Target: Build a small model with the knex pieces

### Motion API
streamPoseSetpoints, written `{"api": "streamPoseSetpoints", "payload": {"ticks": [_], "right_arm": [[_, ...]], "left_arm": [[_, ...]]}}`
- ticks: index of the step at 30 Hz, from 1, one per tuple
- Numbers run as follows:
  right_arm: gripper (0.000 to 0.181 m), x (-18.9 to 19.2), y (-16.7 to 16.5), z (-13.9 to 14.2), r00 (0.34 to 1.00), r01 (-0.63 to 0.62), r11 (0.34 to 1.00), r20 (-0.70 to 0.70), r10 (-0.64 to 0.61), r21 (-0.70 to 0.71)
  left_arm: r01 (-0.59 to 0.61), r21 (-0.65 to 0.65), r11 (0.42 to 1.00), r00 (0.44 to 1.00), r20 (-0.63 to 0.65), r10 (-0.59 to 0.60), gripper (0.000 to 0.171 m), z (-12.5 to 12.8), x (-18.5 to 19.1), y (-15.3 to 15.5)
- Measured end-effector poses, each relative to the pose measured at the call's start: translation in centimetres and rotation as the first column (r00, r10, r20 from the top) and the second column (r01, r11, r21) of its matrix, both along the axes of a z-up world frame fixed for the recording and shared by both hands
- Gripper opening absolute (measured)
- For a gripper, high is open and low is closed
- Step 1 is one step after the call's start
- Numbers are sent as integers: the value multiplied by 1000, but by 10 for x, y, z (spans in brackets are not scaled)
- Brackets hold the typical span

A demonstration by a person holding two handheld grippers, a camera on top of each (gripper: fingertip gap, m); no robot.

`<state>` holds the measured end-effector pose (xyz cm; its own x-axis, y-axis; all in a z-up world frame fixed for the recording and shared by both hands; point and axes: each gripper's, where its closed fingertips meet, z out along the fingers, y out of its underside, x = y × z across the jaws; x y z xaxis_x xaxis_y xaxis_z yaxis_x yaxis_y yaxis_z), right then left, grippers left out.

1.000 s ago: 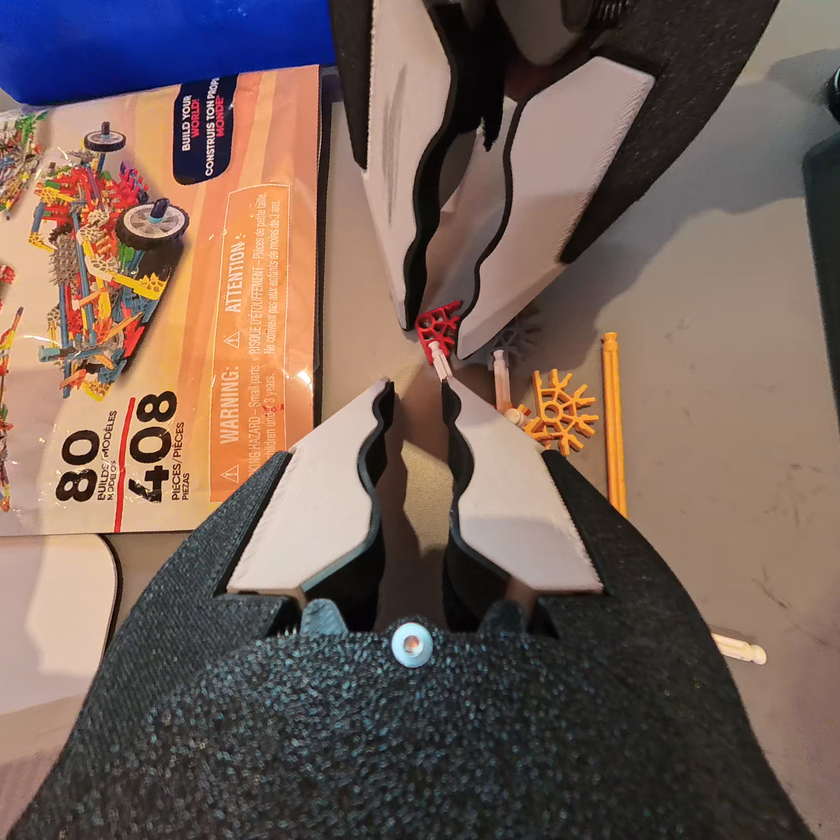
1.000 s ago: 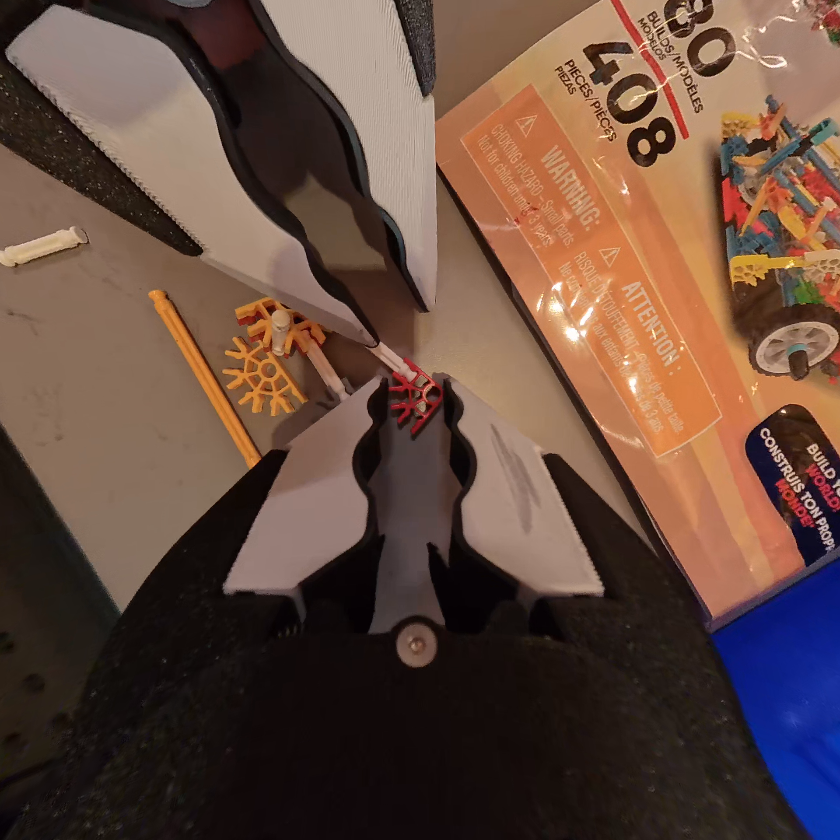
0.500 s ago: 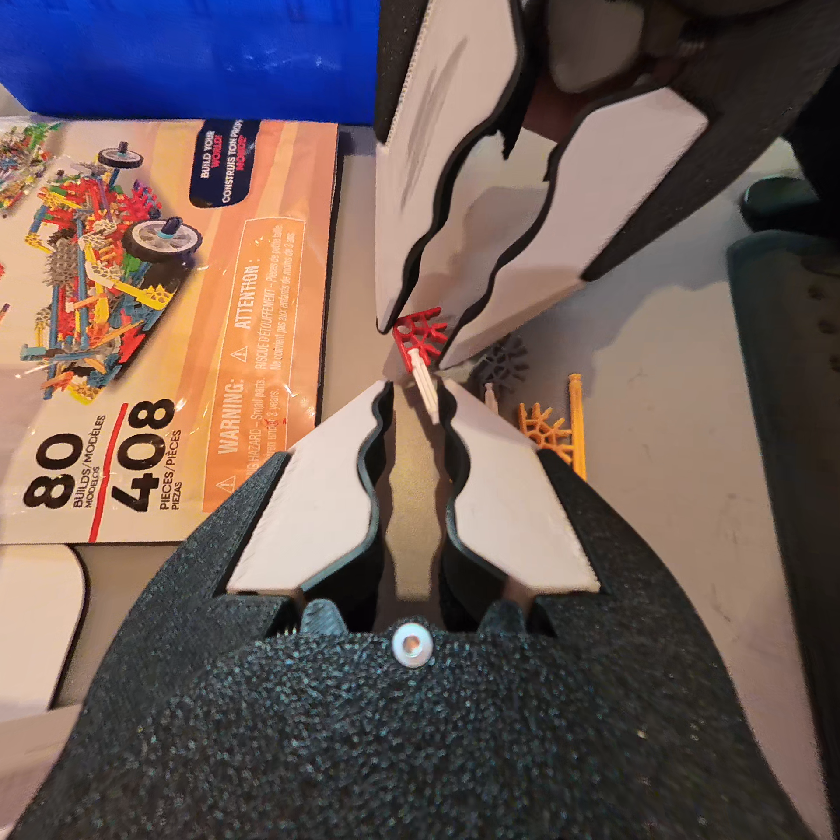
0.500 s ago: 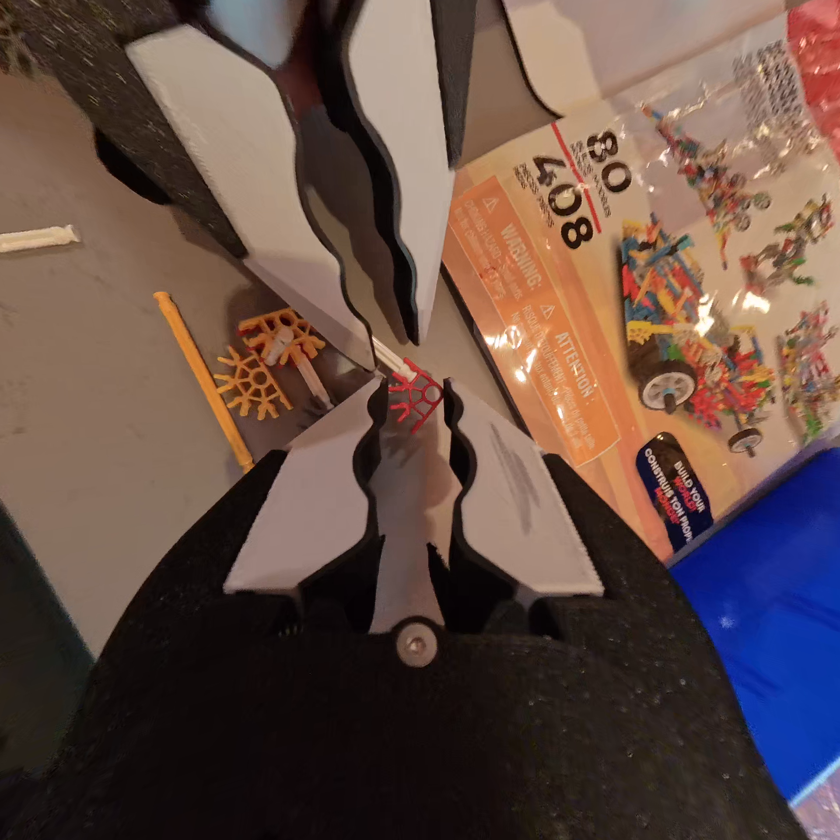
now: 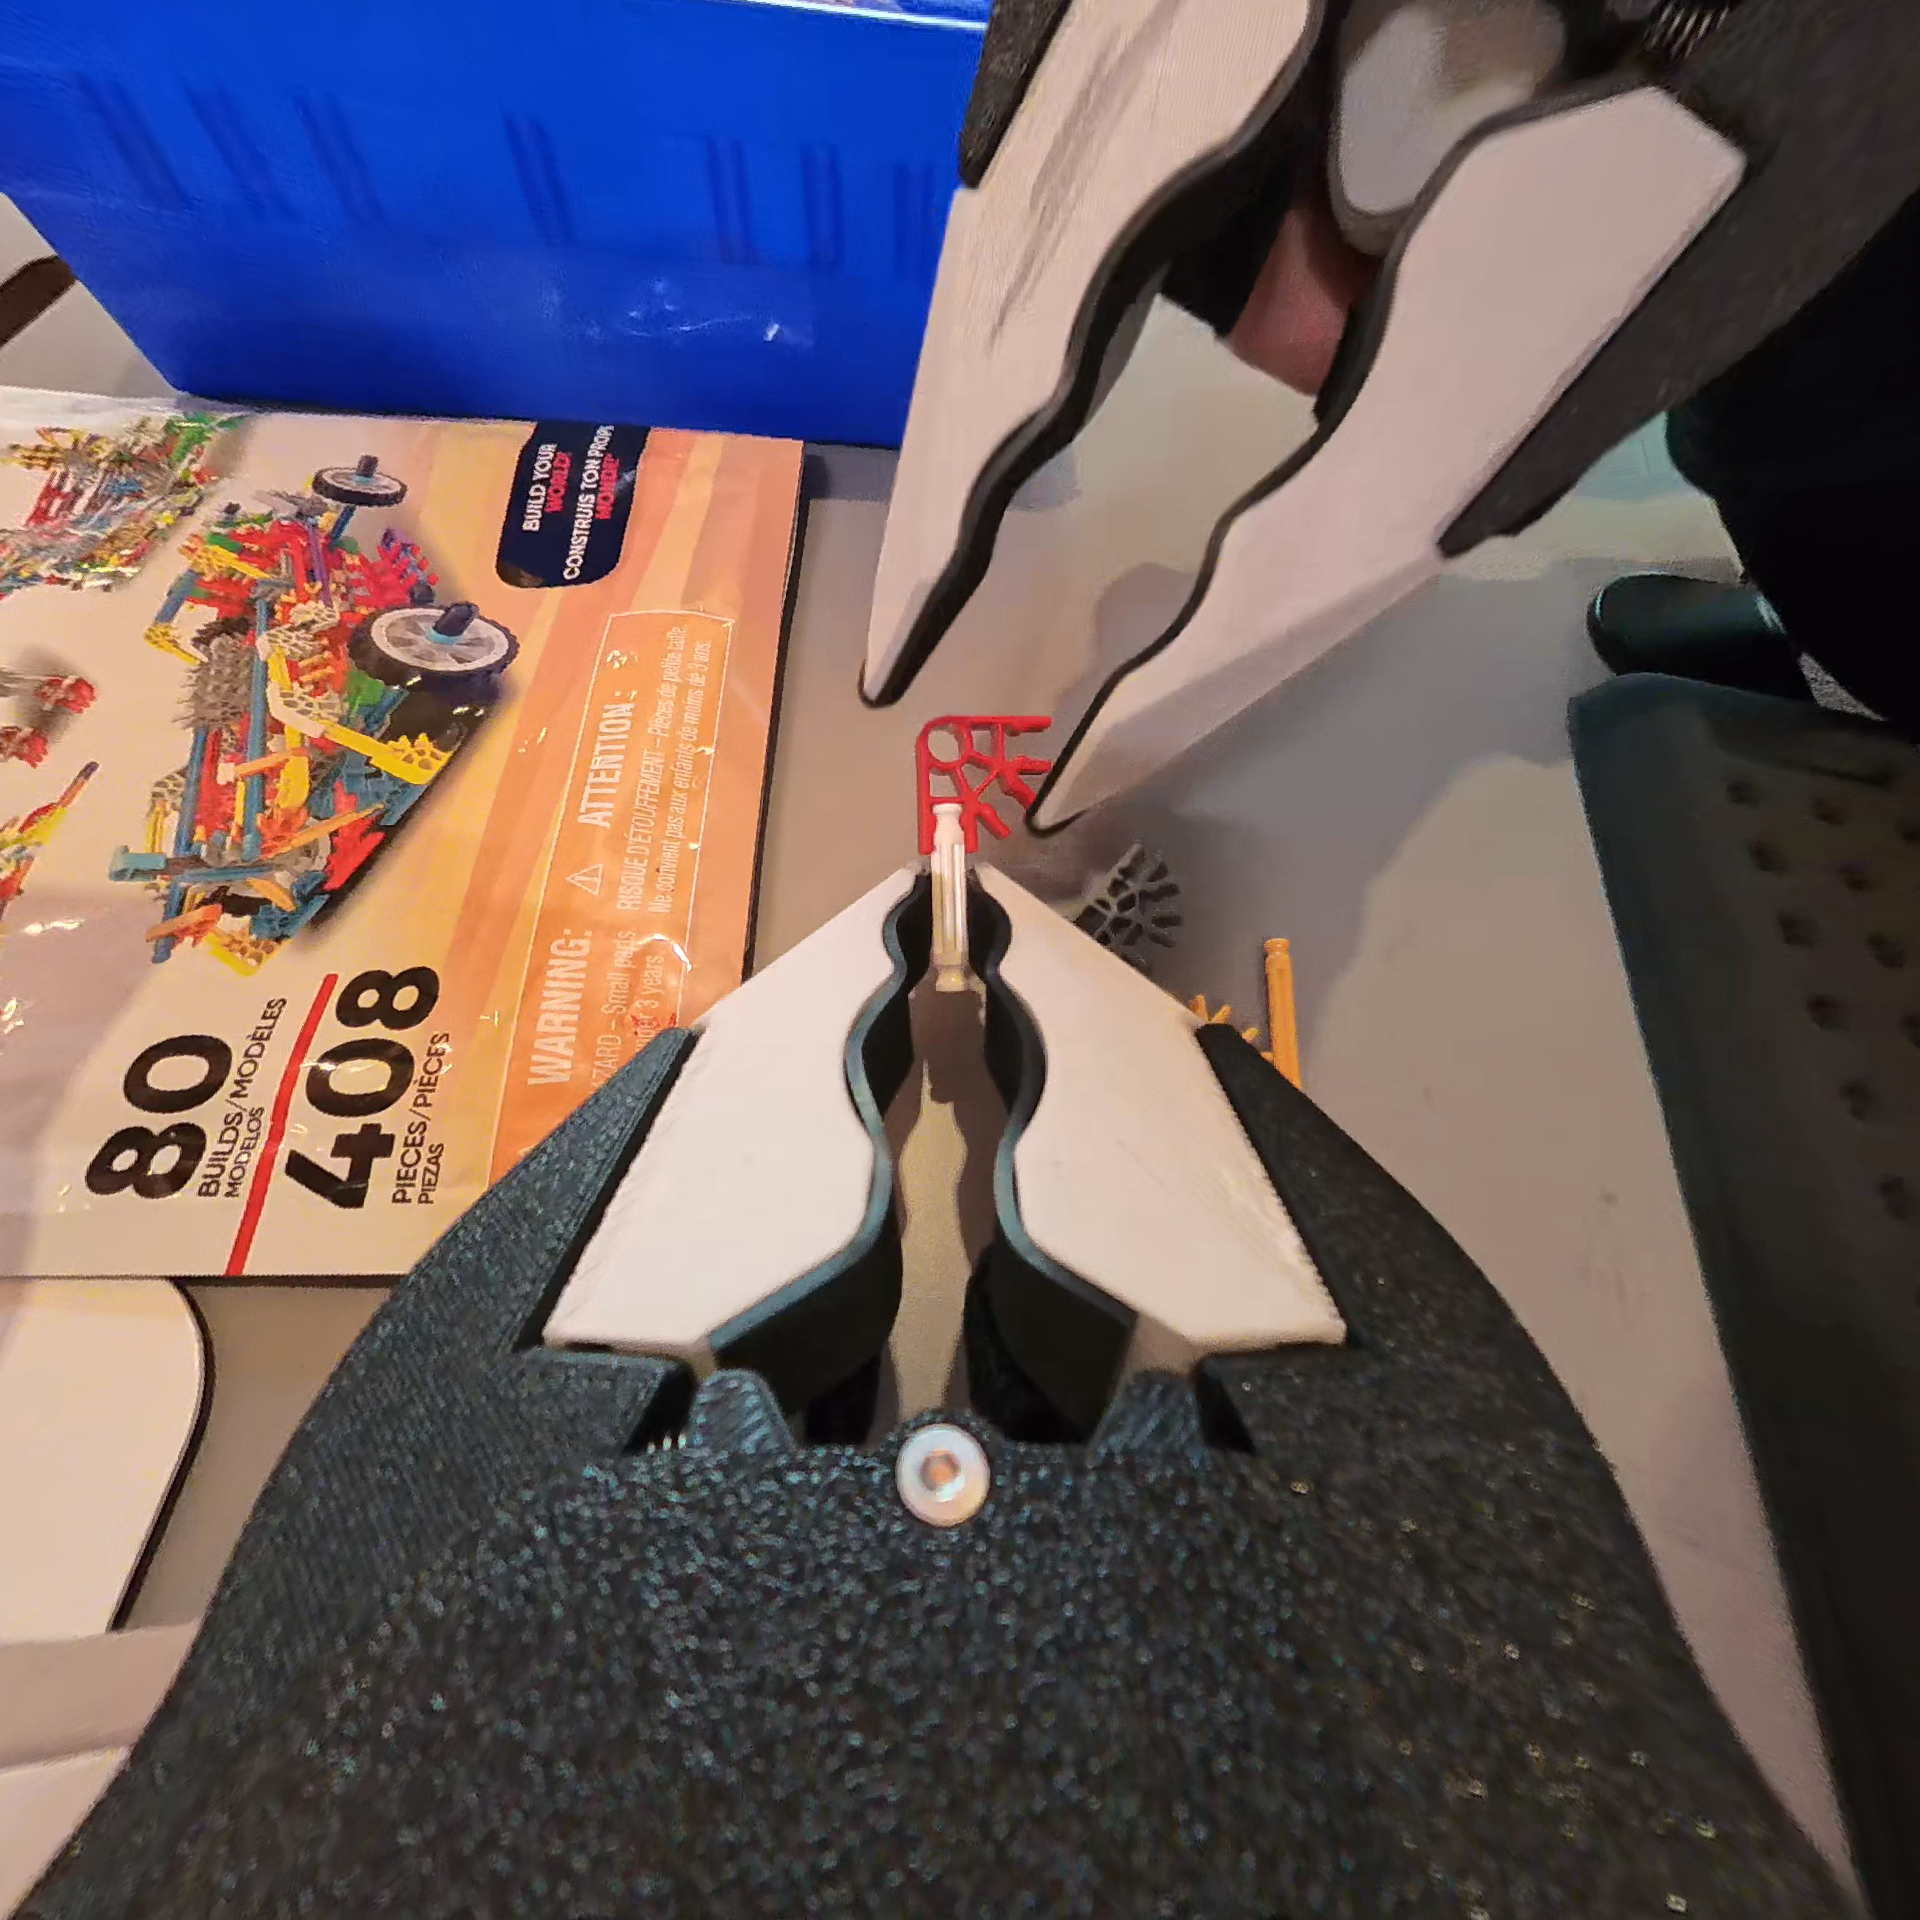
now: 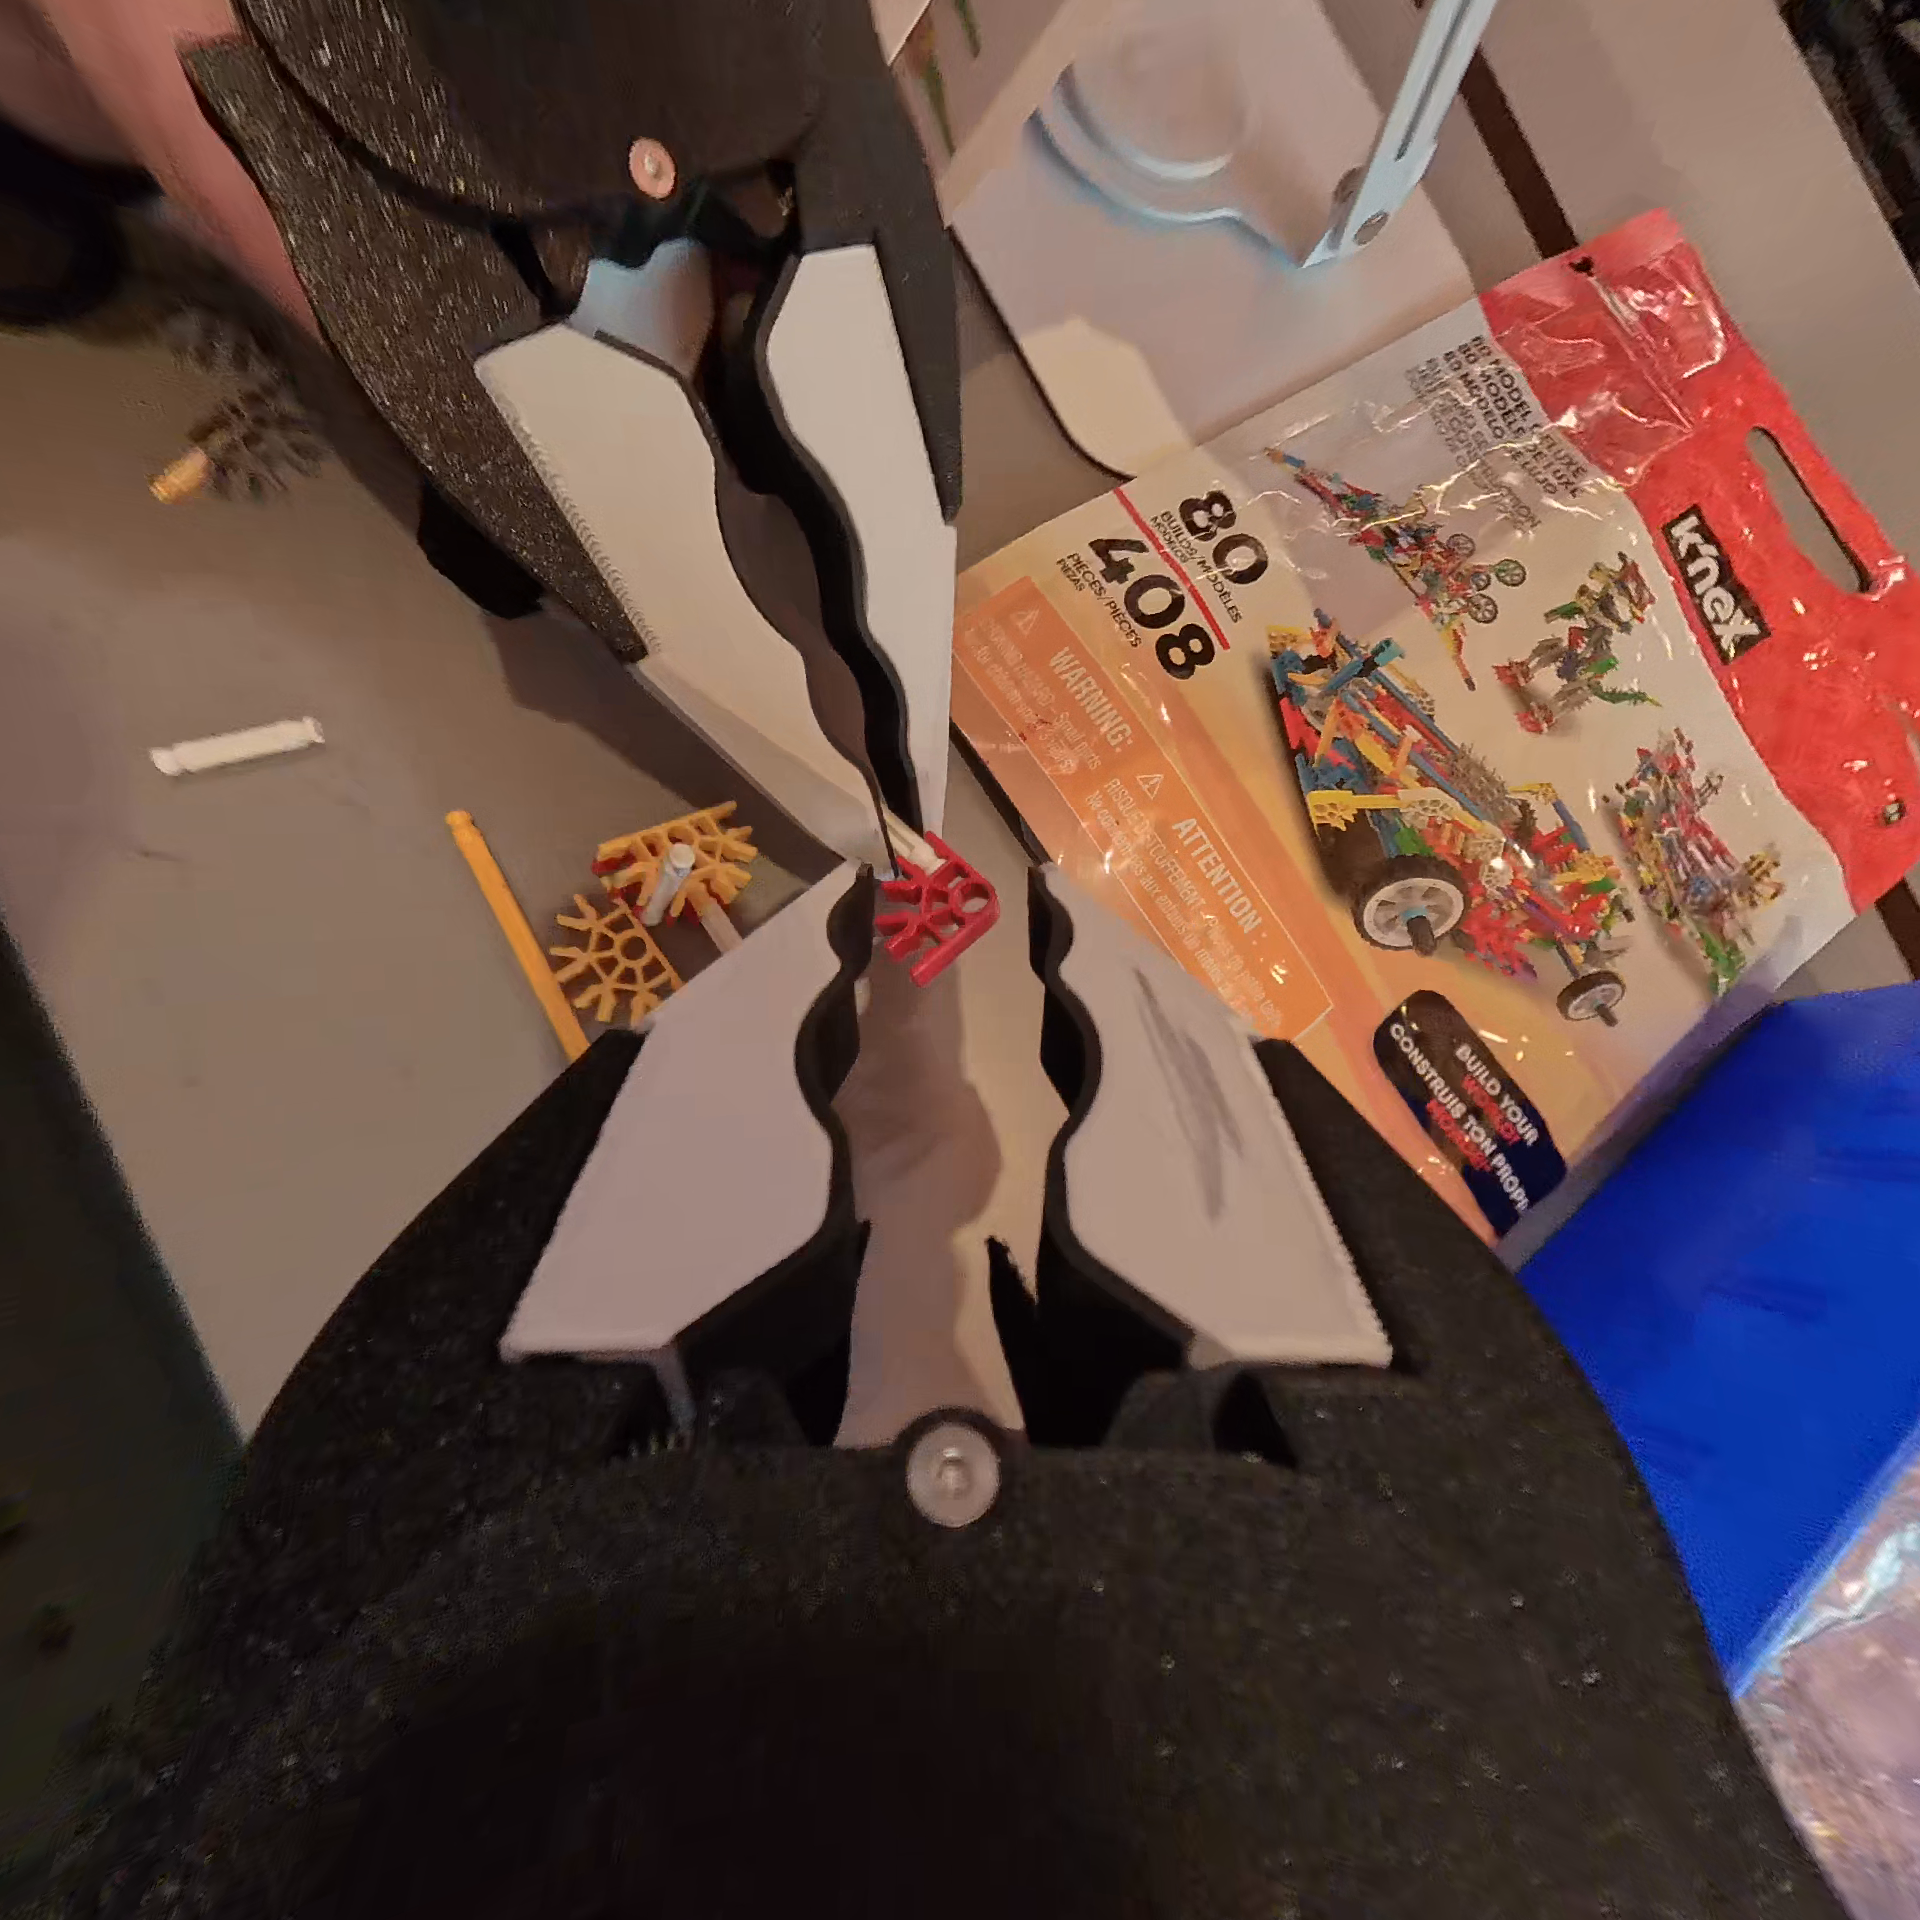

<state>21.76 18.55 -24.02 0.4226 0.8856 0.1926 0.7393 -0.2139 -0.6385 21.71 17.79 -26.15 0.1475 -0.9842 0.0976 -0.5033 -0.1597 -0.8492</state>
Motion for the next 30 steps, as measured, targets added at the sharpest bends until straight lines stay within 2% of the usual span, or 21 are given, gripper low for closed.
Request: {"api": "streamPoseSetpoints", "payload": {"ticks": [3, 7, 13, 16, 21, 26, 30], "right_arm": [[29, 10, 0, 3, 996, 60, 998, -72, -61, -22], [27, 14, -1, 7, 966, 136, 986, -209, -154, -96], [26, 7, -5, 22, 870, 141, 969, -442, -218, -201], [25, 5, -5, 25, 821, 145, 960, -511, -253, -241], [10, 3, 0, 24, 797, 170, 957, -538, -274, -235], [5, 1, -1, 27, 829, 159, 971, -510, -229, -177], [5, 8, -5, 28, 871, 151, 979, -451, -196, -134]], "left_arm": [[-7, -9, 1000, 999, 39, 8, 5, 5, 3, 0], [-25, 42, 999, 997, 70, 22, 5, 12, 6, 2], [-56, 80, 995, 990, 135, 45, 5, 24, 11, 4], [-71, 116, 991, 987, 151, 53, 5, 28, 14, 4], [-74, 141, 987, 986, 159, 51, 5, 30, 15, 3], [-61, 160, 985, 989, 141, 38, 5, 30, 14, 3], [5, 131, 991, 998, 61, -13, 22, 19, 8, -5]]}}
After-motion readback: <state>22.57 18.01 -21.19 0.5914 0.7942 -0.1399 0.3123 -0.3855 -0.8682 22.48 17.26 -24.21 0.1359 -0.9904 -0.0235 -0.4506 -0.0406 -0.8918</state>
